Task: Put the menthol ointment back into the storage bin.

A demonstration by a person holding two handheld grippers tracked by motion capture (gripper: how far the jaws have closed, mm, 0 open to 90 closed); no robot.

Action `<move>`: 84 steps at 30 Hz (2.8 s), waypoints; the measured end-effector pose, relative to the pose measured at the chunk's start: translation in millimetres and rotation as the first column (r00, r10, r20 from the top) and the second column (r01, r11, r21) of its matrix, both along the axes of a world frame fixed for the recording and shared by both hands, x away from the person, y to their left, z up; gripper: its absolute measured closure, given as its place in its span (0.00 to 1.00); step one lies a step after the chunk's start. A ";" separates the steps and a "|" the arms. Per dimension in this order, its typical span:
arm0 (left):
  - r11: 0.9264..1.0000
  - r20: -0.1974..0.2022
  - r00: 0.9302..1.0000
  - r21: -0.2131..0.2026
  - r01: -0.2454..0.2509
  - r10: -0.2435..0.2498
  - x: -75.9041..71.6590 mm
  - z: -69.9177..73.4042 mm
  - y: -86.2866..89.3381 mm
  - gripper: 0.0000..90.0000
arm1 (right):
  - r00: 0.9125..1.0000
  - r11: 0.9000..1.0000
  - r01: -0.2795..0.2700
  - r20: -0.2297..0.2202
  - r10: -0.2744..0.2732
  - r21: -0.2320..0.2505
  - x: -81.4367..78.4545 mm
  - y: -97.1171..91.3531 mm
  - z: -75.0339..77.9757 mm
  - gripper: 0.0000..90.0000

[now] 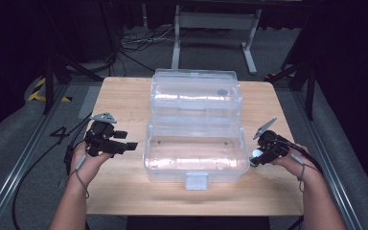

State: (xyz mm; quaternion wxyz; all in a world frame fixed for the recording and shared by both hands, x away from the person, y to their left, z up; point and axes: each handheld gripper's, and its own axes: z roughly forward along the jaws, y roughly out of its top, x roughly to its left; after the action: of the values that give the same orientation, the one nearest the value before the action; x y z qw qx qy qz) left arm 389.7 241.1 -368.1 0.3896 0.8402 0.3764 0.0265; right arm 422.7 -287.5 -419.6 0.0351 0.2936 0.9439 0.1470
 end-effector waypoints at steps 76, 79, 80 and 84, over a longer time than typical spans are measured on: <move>1.000 0.005 1.000 0.003 -0.031 0.031 -4.6 -0.4 13.3 0.35 | 0.932 0.933 -0.355 0.099 0.349 0.053 -30.4 39.8 115.0 0.56; 1.000 0.004 1.000 0.002 -0.030 0.030 -4.6 -0.5 13.5 0.35 | 0.931 0.932 -0.358 0.101 0.352 0.057 -33.5 43.3 117.0 0.56; 1.000 0.004 1.000 0.002 -0.030 0.030 -4.6 -0.5 13.6 0.35 | 0.926 0.927 -0.370 0.106 0.362 0.058 -33.9 44.6 116.9 0.56; 1.000 0.007 1.000 0.004 -0.029 0.029 -4.5 -0.4 13.7 0.35 | 0.919 0.920 -0.387 0.101 0.380 0.057 -35.0 48.5 115.9 0.56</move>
State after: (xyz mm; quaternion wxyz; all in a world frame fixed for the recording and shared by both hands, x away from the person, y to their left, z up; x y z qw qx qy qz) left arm 385.2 254.8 -368.5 0.3889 0.8353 0.3871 0.0358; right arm 387.7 -239.1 -303.7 0.0363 0.0974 0.9744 0.1994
